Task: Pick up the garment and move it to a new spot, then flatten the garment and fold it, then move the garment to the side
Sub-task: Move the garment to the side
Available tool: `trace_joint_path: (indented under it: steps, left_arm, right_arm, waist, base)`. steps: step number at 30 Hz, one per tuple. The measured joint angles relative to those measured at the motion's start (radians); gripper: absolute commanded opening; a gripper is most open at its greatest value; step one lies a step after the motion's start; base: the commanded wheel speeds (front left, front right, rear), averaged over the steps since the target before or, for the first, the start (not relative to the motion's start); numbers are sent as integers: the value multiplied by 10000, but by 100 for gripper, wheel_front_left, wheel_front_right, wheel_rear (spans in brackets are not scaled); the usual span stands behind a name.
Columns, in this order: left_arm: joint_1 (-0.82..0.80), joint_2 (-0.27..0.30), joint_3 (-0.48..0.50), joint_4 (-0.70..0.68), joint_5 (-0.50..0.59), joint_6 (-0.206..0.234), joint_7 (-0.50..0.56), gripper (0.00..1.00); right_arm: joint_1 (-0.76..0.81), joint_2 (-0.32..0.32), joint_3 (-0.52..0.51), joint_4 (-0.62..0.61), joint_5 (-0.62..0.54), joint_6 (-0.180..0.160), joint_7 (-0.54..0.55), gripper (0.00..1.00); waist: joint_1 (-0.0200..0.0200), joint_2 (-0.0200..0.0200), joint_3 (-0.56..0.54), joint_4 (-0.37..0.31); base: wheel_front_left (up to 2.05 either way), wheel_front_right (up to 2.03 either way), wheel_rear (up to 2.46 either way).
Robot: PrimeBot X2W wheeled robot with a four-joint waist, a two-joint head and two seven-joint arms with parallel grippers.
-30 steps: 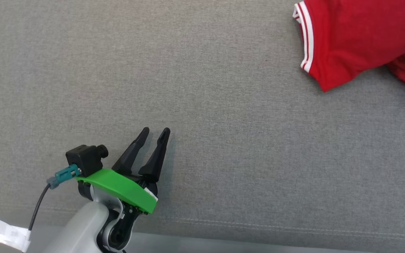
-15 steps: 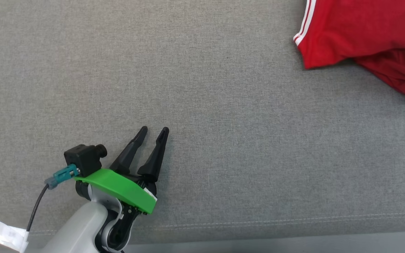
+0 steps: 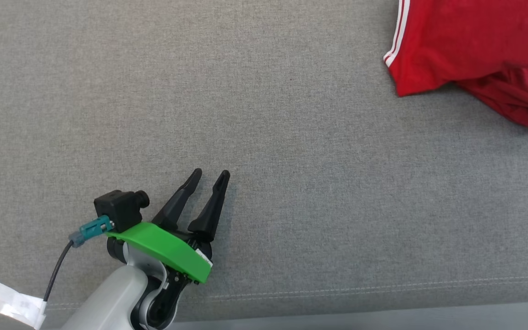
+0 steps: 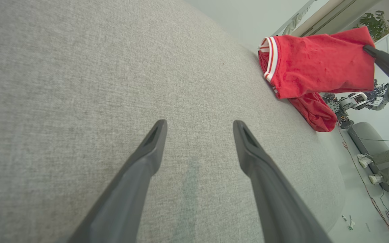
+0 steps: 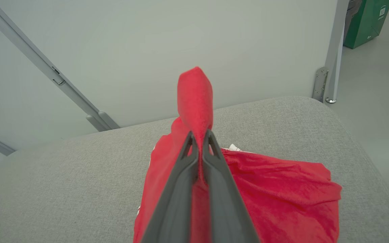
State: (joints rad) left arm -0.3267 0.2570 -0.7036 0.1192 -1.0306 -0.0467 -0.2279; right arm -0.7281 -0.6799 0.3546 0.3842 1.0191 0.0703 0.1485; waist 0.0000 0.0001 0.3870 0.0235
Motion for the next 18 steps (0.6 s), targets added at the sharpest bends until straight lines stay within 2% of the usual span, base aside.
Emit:
trace_joint_path:
  steps: [18]
  left_arm:
    - [358,-238,50,31,-107,-2,-12,100]
  right_arm:
    - [-291,-190,184,-520,-251,82,153,0]
  waist:
    - [0,0,-276,499]
  base:
    - [0,0,0]
